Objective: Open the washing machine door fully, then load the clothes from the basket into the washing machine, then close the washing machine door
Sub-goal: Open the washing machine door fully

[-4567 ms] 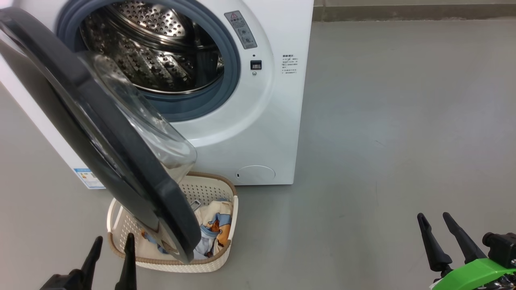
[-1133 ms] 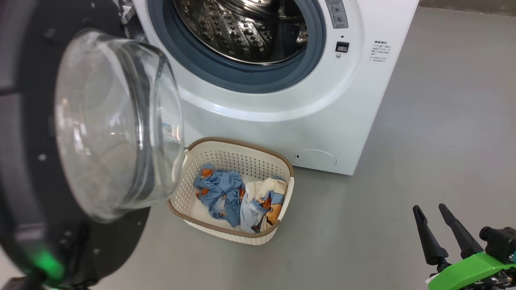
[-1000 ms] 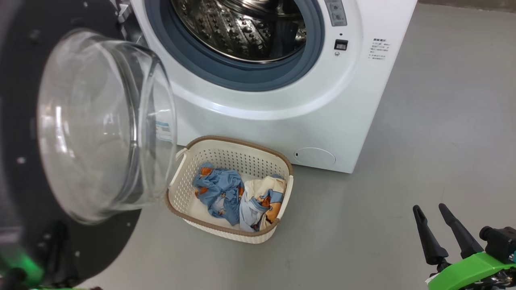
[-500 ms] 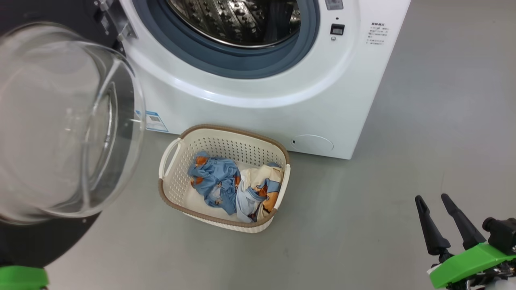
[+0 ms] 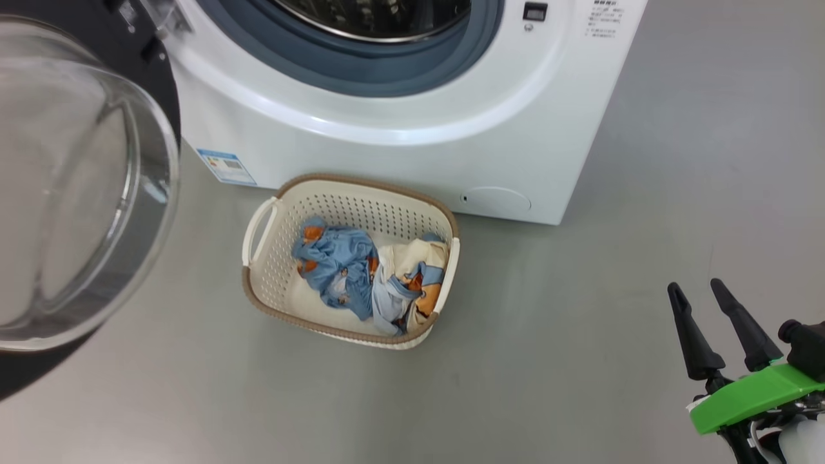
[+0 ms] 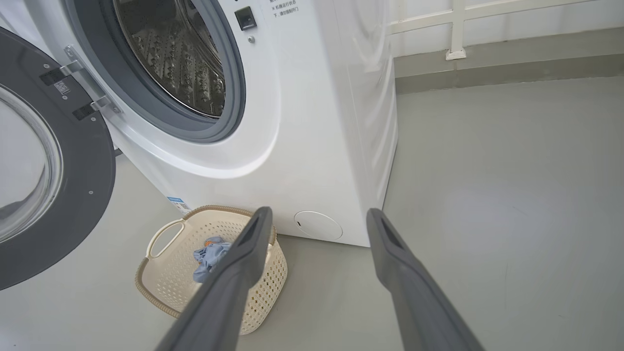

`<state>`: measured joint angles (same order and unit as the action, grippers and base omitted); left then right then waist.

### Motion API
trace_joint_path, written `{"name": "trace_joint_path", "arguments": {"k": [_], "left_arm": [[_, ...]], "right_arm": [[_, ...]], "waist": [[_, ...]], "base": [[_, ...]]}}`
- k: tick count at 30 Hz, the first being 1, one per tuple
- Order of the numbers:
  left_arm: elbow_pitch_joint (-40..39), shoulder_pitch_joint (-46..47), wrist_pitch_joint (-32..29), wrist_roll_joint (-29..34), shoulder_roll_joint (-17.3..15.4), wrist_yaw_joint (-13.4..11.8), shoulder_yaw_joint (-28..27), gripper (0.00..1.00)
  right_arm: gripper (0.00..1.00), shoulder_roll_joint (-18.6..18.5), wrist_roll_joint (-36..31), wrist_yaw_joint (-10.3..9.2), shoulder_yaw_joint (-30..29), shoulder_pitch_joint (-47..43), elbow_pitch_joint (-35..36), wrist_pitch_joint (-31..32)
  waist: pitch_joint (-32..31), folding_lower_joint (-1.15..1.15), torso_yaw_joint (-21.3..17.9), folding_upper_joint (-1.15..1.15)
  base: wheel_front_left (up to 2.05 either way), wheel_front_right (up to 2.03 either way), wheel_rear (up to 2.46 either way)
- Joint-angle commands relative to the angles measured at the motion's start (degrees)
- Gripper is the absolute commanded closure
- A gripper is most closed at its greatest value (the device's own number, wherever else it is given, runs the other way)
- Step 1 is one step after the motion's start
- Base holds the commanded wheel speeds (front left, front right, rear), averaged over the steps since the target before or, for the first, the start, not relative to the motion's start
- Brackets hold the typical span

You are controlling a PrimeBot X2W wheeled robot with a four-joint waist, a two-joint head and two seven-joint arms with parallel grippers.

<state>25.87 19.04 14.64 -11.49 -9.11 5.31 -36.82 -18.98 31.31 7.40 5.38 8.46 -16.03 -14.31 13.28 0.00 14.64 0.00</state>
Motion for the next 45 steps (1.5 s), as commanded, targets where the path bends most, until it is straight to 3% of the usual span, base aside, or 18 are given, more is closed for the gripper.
{"name": "trace_joint_path", "arguments": {"k": [1, 19, 27, 37, 45], "left_arm": [[0.2, 2.6, 0.4, 0.8, -4.9, 0.0, -2.9, 1.0], [13.6, 13.5, 0.4, 3.6, -14.9, 0.6, -8.0, 1.0], [16.4, 15.3, 0.4, 5.1, -16.5, 0.2, -9.1, 1.0], [11.9, 11.2, 0.4, 5.1, -11.9, 1.4, -9.0, 1.0], [3.3, 2.3, 0.4, 3.5, -4.6, 2.1, -8.3, 1.0]], "right_arm": [[0.0, -1.2, -0.8, 0.09, 1.4, 1.1, 1.4, -0.7], [0.0, -2.8, -0.9, 0.09, 2.2, 5.0, 2.1, -0.7], [0.0, -2.6, -1.0, 0.09, 2.6, 5.7, 1.8, -0.7], [0.0, -1.3, -0.8, 0.09, 2.7, 4.2, 0.9, -0.7], [0.0, -0.3, -0.5, 0.09, 2.7, 1.6, 0.3, -0.7]], "waist": [[1.4, 0.0, -0.3, 0.0], [8.2, 0.0, -1.5, 0.0], [8.2, 0.0, -2.1, 0.0], [3.5, 0.0, -1.7, 0.0], [-1.7, 0.0, -0.7, 0.0]], "base": [[0.0, 0.0, 0.0], [0.0, 0.0, 0.0], [0.0, 0.0, 0.0], [0.0, 0.0, 0.0], [0.0, 0.0, 0.0]]}}
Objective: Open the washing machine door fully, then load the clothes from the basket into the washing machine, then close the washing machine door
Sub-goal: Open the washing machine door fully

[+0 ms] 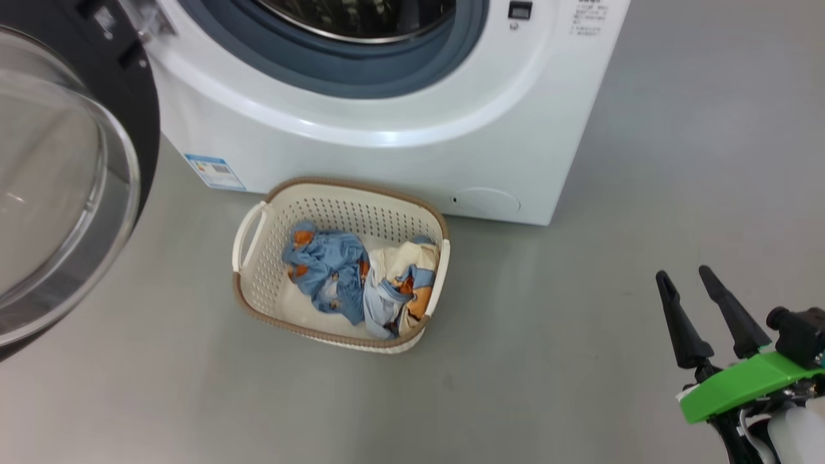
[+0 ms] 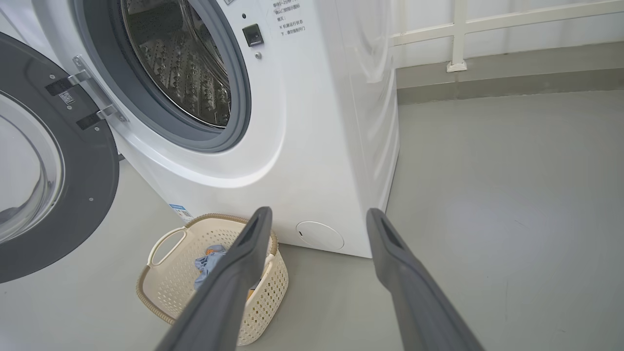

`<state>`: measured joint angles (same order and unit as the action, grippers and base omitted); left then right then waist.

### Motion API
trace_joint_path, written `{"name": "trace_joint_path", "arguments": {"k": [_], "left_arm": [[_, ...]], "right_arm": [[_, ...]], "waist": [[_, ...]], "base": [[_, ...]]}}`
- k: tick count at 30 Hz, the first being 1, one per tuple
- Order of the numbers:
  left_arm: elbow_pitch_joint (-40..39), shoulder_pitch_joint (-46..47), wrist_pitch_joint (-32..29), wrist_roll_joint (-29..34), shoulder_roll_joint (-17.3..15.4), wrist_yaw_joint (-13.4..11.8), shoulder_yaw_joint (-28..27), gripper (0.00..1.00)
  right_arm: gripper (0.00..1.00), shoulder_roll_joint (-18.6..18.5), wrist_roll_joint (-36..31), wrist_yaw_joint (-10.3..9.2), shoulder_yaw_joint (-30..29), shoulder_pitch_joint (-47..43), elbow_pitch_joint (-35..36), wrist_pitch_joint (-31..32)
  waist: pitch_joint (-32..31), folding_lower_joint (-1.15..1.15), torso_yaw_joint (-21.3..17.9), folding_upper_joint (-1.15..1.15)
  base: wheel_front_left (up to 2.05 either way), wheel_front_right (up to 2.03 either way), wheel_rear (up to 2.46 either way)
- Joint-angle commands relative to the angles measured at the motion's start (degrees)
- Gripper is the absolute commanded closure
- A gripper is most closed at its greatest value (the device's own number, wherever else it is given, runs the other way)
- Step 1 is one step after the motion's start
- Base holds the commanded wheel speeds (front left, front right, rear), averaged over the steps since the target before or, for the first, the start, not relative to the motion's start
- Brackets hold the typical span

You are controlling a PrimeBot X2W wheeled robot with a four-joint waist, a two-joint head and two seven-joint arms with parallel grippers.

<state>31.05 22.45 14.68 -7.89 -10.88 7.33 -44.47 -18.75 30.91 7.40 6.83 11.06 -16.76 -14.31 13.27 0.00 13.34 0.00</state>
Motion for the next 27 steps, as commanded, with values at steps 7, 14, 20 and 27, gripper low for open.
{"name": "trace_joint_path", "arguments": {"k": [7, 14, 20, 27], "left_arm": [[-7.2, -7.6, 0.3, -2.4, -0.3, 0.1, 5.8, 0.7], [-13.3, -14.1, 0.3, -5.5, 2.7, 0.1, 11.8, 0.05], [-17.7, -18.3, 0.3, -7.1, 4.0, 0.1, 18.9, 0.0], [-20.1, -19.9, 0.3, -8.4, 3.3, 0.1, 26.4, 0.0]], "right_arm": [[0.0, -0.2, 0.1, 0.09, 1.2, -2.5, 0.9, -0.7], [0.0, 0.3, 0.4, 0.09, 0.9, -4.0, 1.1, -0.7], [0.0, 0.9, 0.4, 0.09, 0.6, -5.0, 1.2, -0.7], [0.0, 1.3, 0.4, 0.09, 0.2, -5.2, 1.2, -0.7]], "waist": [[-4.2, 0.0, 0.7, 0.0], [-6.4, 0.0, -0.6, 0.0], [-7.5, 0.0, -3.1, 0.0], [-7.8, 0.0, -6.9, 0.0]], "base": [[0.0, 0.0, 0.0], [0.0, 0.0, 0.0], [0.0, 0.0, 0.0], [0.0, 0.0, 0.0]]}}
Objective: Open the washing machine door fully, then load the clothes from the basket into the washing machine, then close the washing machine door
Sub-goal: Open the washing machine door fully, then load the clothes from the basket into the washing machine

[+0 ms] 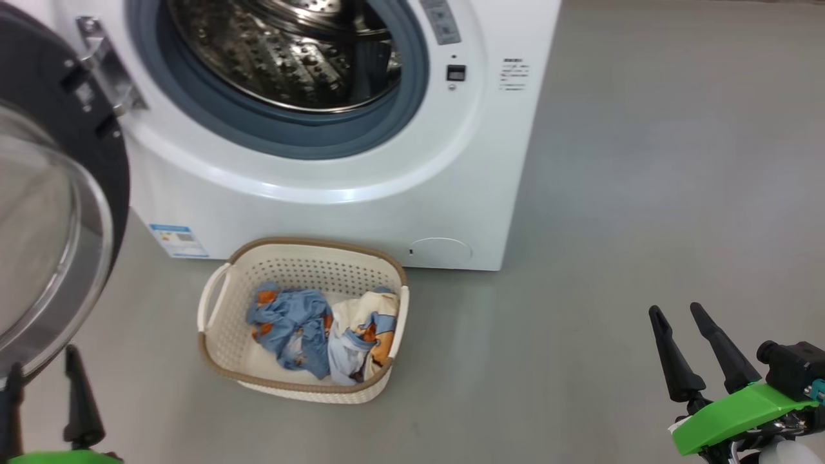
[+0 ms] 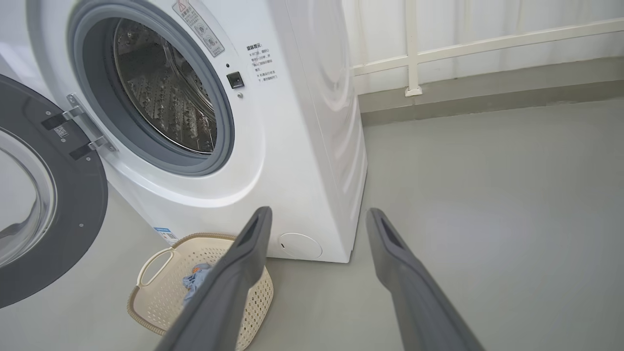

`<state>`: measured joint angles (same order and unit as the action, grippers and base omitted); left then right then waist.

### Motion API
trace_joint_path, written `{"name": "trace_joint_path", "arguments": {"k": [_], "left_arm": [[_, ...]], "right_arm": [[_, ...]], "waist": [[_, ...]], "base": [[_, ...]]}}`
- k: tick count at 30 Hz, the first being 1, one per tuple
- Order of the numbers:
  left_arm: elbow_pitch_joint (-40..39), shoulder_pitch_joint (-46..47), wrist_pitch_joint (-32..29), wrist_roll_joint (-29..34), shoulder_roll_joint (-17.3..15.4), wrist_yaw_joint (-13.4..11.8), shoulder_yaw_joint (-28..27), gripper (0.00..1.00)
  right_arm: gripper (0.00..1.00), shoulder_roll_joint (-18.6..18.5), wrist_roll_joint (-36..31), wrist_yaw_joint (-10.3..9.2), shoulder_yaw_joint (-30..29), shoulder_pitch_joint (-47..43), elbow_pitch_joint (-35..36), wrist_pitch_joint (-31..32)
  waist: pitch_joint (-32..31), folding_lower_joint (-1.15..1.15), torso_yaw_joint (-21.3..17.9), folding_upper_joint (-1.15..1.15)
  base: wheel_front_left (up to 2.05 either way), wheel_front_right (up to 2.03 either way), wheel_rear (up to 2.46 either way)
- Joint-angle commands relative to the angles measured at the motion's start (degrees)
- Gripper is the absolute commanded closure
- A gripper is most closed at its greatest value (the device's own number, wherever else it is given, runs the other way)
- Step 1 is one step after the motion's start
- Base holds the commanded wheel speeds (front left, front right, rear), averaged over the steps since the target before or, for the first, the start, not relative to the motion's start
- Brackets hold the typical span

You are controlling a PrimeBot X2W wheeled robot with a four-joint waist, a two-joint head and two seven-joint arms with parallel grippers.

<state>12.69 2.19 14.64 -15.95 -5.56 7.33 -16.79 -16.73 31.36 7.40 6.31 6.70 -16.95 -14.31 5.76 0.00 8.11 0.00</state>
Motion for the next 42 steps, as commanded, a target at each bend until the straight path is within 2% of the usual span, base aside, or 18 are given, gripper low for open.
{"name": "trace_joint_path", "arguments": {"k": [1, 13, 20, 42], "left_arm": [[-2.0, 0.4, 0.4, -0.6, -2.1, 0.1, -0.5, 0.0], [-3.7, -0.4, 0.4, -2.9, -4.3, 0.2, 8.1, 0.0], [-4.4, -1.2, 0.4, -4.2, -4.6, 0.2, 10.8, 0.0], [-4.6, -1.1, 0.4, -5.6, -5.9, 0.2, 14.0, 0.0]], "right_arm": [[0.0, -0.7, -0.1, 0.09, 0.7, -0.9, 1.4, -0.7], [0.0, -0.8, 0.0, 0.09, 0.8, -1.0, 1.2, -0.7], [0.0, -0.9, 0.2, 0.09, 0.5, -1.0, 1.2, -0.7], [0.0, 0.0, -0.2, 0.09, -1.2, -1.5, 1.3, -0.7]], "waist": [[-0.3, 0.0, -2.3, 0.0], [-0.8, 0.0, -9.5, 0.0], [-0.7, 0.0, -12.3, 0.0], [-1.3, 0.0, -12.9, 0.0]], "base": [[0.0, 0.0, 0.0], [0.0, 0.0, 0.0], [0.0, 0.0, 0.0], [0.0, 0.0, 0.0]]}}
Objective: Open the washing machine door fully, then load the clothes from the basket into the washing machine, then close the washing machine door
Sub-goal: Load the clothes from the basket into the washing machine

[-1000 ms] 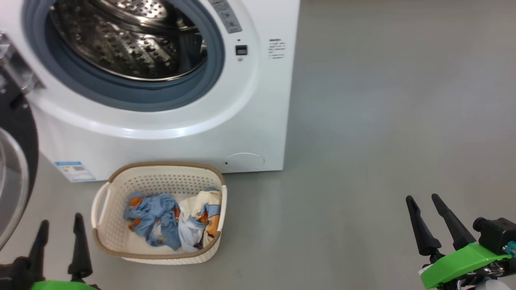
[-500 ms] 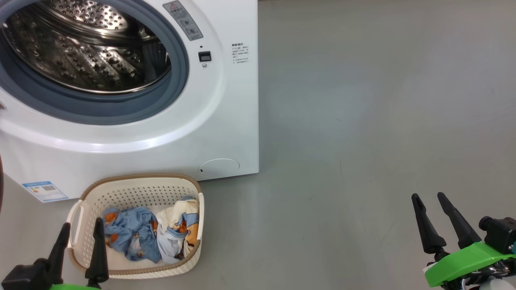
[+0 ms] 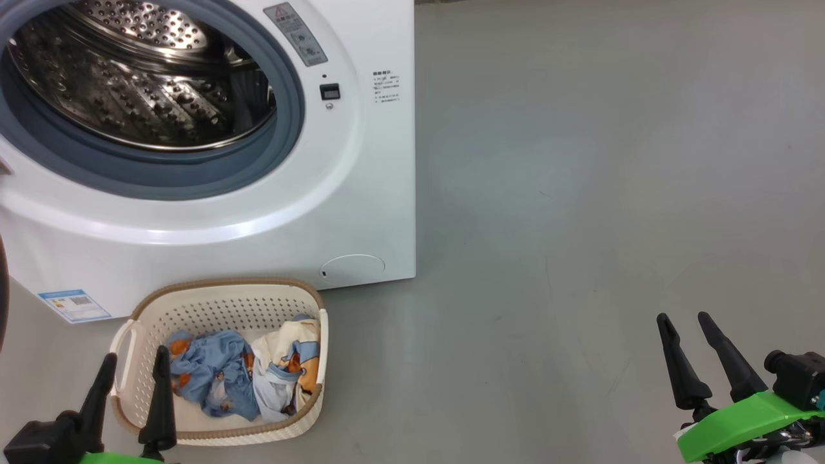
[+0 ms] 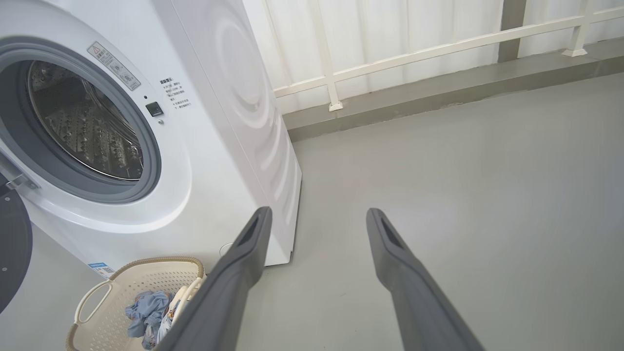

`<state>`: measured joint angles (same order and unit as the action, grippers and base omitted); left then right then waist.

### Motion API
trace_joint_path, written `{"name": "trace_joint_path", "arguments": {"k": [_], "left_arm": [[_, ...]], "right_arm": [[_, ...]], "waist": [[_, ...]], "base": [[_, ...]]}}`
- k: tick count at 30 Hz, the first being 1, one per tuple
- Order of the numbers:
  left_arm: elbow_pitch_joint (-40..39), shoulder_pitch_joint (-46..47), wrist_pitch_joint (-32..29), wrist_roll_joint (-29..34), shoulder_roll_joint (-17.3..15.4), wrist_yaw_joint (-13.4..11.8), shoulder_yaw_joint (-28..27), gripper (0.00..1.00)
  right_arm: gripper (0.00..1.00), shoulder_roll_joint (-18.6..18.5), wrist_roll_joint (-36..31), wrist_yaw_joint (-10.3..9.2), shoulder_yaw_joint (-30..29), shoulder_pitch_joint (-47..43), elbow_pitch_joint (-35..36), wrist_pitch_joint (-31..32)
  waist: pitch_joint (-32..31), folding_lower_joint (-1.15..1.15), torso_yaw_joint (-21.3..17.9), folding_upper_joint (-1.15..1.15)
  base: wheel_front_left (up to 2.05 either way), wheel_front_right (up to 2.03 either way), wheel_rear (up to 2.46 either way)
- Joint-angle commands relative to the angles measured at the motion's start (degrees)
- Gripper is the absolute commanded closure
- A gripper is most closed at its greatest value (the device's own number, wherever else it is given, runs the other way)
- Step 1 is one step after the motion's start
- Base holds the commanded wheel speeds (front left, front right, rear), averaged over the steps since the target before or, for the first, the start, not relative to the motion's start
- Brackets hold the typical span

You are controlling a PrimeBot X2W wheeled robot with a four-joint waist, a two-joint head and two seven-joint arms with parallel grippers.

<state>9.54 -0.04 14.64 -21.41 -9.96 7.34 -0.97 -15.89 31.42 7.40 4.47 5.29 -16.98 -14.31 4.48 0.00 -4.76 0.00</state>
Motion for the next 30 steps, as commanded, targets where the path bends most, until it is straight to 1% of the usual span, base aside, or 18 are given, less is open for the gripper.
{"name": "trace_joint_path", "arguments": {"k": [1, 4, 8, 15, 20, 25, 30], "left_arm": [[-1.3, 1.2, 0.4, -0.4, -1.6, 0.1, -1.7, 0.0], [-1.1, 1.3, 0.4, -1.0, -1.8, 0.1, -1.5, 0.0], [-0.9, 1.5, 0.4, -1.5, -2.2, 0.1, -1.1, 0.0], [-0.9, 2.1, 0.4, -2.0, -2.7, 0.1, -0.5, 0.0], [-1.1, 2.6, 0.4, -0.6, -3.0, 0.1, 0.2, 0.0], [-1.2, 2.7, 0.4, -0.4, -2.7, 0.1, 0.8, 0.0], [-1.2, 2.4, 0.4, -0.5, -2.5, 0.1, 1.2, 0.0]], "right_arm": [[0.0, -0.8, -0.3, 0.09, 0.7, 0.0, 1.3, -0.7], [0.0, -0.7, -0.3, 0.09, 0.6, 0.1, 1.4, -0.7], [0.0, -0.6, -0.2, 0.09, 0.6, 0.3, 1.6, -0.7], [0.0, -0.3, -0.2, 0.09, 0.6, 0.6, 1.7, -0.7], [0.0, -0.2, -0.2, 0.09, 0.6, 0.8, 1.8, -0.7], [0.0, 0.0, -0.2, 0.09, 0.7, 0.7, 1.8, -0.7], [0.0, 0.1, -0.2, 0.09, 0.7, 0.5, 1.8, -0.7]], "waist": [[0.0, 0.0, 0.0, 0.0], [0.3, 0.0, 0.1, 0.0], [0.6, 0.0, 0.2, 0.0], [1.3, 0.0, 0.3, 0.0], [1.6, 0.0, 0.3, 0.0], [1.5, 0.0, 0.3, 0.0], [1.5, 0.0, 0.3, 0.0]], "base": [[0.0, 0.0, 0.0], [0.06, -0.22, 0.16], [0.26, -0.97, 0.71], [0.14, -1.87, 1.73], [-0.22, -1.51, 1.72], [-0.4, -0.54, 0.94], [-0.14, -0.14, 0.28]]}}
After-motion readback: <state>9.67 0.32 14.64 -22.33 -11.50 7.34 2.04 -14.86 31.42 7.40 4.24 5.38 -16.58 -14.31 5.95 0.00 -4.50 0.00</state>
